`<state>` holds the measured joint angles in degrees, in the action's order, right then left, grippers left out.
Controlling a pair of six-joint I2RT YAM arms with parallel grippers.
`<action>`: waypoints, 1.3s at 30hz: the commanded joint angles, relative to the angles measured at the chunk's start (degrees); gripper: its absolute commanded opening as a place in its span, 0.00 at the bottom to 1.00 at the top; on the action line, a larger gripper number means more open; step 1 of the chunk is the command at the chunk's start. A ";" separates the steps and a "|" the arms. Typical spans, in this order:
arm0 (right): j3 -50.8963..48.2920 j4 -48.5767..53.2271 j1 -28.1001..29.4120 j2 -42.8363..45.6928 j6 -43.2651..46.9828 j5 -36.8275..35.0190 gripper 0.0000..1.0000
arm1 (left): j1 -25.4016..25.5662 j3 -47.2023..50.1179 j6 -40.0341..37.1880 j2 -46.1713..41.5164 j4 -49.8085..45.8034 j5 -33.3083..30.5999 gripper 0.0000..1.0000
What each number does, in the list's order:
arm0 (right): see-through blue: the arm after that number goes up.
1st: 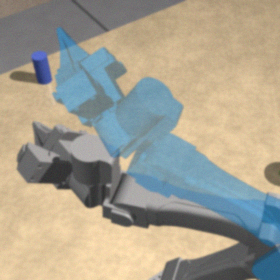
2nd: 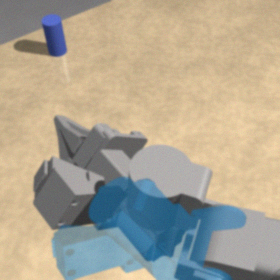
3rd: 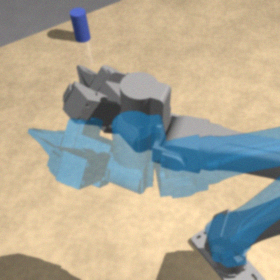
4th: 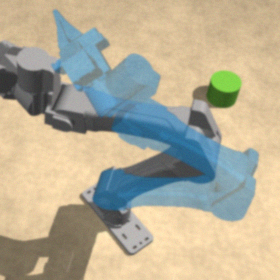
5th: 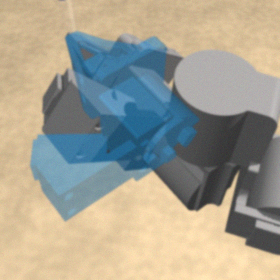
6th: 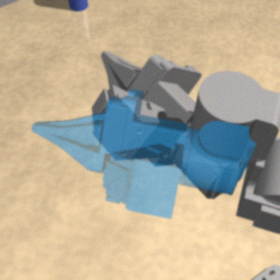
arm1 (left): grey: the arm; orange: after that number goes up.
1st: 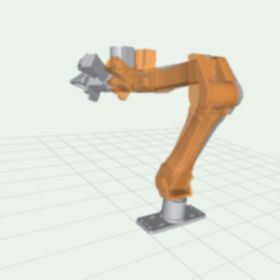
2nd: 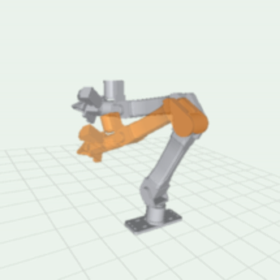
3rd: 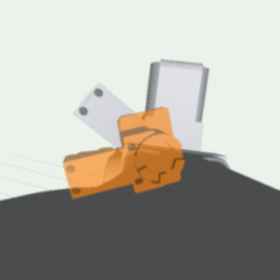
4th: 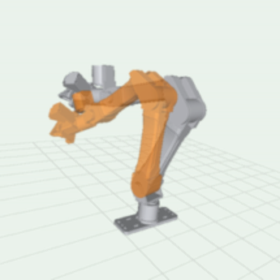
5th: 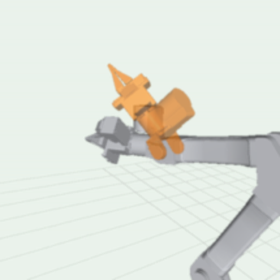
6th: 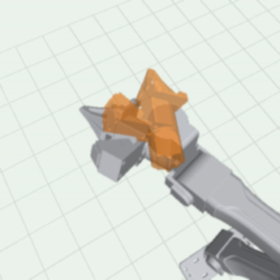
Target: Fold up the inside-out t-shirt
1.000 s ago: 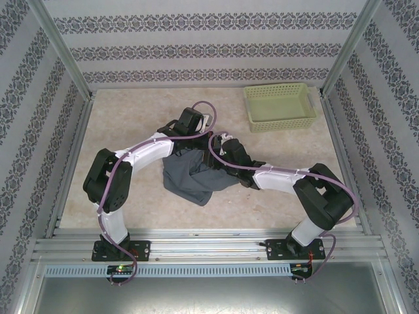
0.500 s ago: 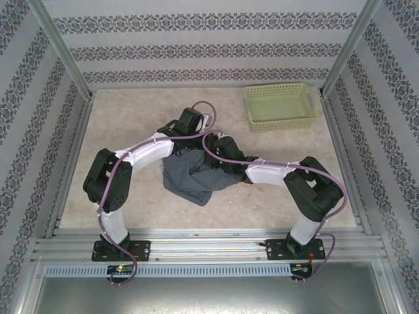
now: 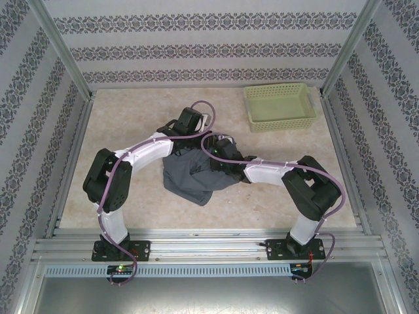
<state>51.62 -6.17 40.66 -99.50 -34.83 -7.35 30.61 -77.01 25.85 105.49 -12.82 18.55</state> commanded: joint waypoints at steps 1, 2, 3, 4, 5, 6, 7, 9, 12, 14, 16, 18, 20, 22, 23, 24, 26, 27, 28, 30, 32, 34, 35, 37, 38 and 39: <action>-0.66 -0.88 0.36 1.85 1.03 1.96 0.05 | -0.92 -0.97 0.29 -1.51 -2.10 -3.02 0.00; -1.25 -1.59 0.24 3.44 1.12 3.38 0.01 | -1.03 -1.63 0.00 -0.97 -3.35 -3.98 0.00; -1.99 -2.47 0.28 4.96 1.10 4.74 0.00 | -1.26 -2.18 -0.23 -0.55 -4.45 -4.82 0.00; -2.90 -3.49 0.14 6.74 0.94 6.01 0.00 | -1.69 -2.74 -0.33 -0.10 -5.53 -5.54 0.00; -4.20 -5.00 -0.11 9.03 0.61 7.70 0.00 | -2.15 -3.11 -0.15 0.38 -6.33 -5.97 0.00; -5.37 -6.36 -0.23 10.92 0.32 9.26 0.00 | -2.75 -3.14 0.02 0.70 -6.72 -6.30 0.00; -6.70 -7.68 -0.55 12.97 -0.03 10.99 0.00 | -3.53 -3.21 0.58 0.98 -6.99 -6.25 0.00; -8.90 -9.63 -0.94 16.50 -0.55 13.73 0.00 | -5.09 -3.23 1.89 1.58 -7.39 -5.05 0.01; -11.68 -10.98 -1.60 20.73 -1.73 15.59 0.00 | -6.11 -3.03 2.40 1.57 -8.46 -4.70 0.09; -14.12 -13.06 -2.72 23.03 -2.76 16.67 0.00 | -5.68 -3.00 1.70 0.22 -11.03 -6.24 0.21; -16.87 -16.00 -3.67 25.11 -3.85 17.36 0.00 | -4.16 -1.29 0.26 -2.84 -12.05 -8.66 0.32; -18.98 -18.64 -4.79 26.63 -5.01 18.25 0.00 | -1.36 2.44 -1.86 -7.55 -10.98 -10.91 0.38; -20.20 -20.08 -5.50 27.93 -5.30 19.34 0.00 | 2.28 7.71 -4.46 -12.99 -8.19 -13.03 0.42; -20.84 -20.65 -5.52 29.11 -4.62 19.95 0.00 | 5.62 12.16 -6.78 -17.25 -5.66 -14.07 0.44; -21.02 -20.78 -5.44 29.58 -4.18 20.43 0.00 | 7.14 14.24 -7.76 -18.99 -4.15 -14.40 0.45; -21.01 -20.88 -5.36 30.06 -3.58 21.12 0.00 | 8.22 16.20 -8.35 -20.40 -2.38 -14.37 0.45; -21.24 -21.22 -5.14 30.96 -2.60 22.01 0.00 | 9.32 18.95 -8.79 -21.29 0.42 -13.51 0.46; -21.32 -21.22 -4.94 31.49 -2.12 22.27 0.00 | 9.46 19.20 -8.76 -20.70 0.70 -13.28 0.45; -21.44 -21.31 -4.77 31.87 -1.77 22.61 0.00 | 9.47 19.20 -8.41 -19.82 0.49 -13.61 0.45; -21.63 -20.93 -4.55 32.68 -1.08 22.95 0.00 | 9.47 18.58 -8.08 -17.77 -0.01 -14.62 0.44; -22.06 -20.77 -4.31 33.26 -0.53 23.15 0.00 | 9.47 18.10 -7.93 -16.26 0.18 -15.43 0.46; -22.64 -20.79 -3.95 33.50 -0.16 23.15 0.00 | 9.38 17.12 -7.11 -15.19 -0.18 -17.34 0.47; -22.85 -20.75 -3.76 33.52 -0.06 23.18 0.00 | 9.22 16.82 -6.79 -14.98 0.02 -17.90 0.47; -23.30 -20.78 -3.36 33.43 0.28 23.18 0.00 | 9.03 16.75 -6.43 -14.95 1.40 -17.34 0.49; -23.39 -20.83 -3.21 33.40 0.50 23.16 0.00 | 9.03 16.57 -6.26 -14.86 1.92 -17.14 0.49; -23.36 -20.80 -2.93 33.32 0.67 23.21 0.00 | 9.03 16.27 -6.12 -14.57 2.09 -16.84 0.50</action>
<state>28.88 -24.75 36.99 -66.94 -35.86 14.66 40.01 -59.00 19.49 90.76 -13.96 2.79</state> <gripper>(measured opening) 0.050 0.495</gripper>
